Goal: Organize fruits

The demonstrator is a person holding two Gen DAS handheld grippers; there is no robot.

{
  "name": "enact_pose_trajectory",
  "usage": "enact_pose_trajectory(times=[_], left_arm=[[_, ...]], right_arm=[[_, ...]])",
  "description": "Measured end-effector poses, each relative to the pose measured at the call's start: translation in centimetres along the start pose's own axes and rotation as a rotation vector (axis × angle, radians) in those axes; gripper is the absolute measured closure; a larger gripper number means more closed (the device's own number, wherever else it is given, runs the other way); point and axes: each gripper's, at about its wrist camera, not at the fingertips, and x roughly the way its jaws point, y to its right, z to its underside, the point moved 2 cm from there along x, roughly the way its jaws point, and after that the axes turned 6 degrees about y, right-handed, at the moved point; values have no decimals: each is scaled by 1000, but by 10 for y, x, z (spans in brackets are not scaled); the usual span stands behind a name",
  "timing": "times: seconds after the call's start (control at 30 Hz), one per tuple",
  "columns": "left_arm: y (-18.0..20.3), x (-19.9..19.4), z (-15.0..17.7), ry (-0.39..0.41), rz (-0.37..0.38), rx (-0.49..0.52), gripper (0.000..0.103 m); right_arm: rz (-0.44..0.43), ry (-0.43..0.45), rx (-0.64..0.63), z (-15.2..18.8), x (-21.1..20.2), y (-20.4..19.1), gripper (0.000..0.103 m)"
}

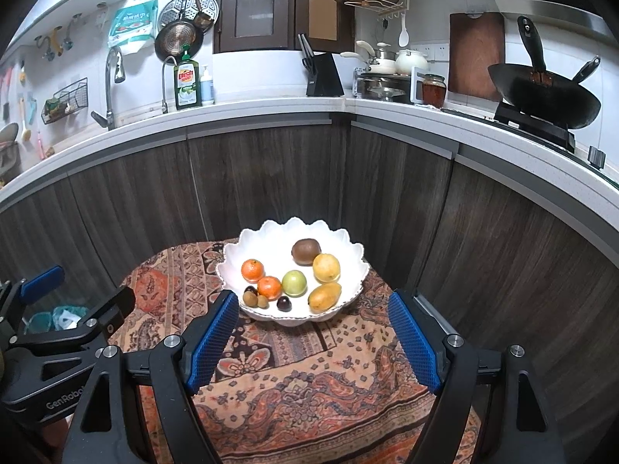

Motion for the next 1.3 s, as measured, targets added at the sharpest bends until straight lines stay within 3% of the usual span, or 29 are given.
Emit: enact_pose_trajectory(times=[1.3], left_arm=[[0,4,6,-16,4,2,4]], right_arm=[[-1,-9,10,2,0,1,23]])
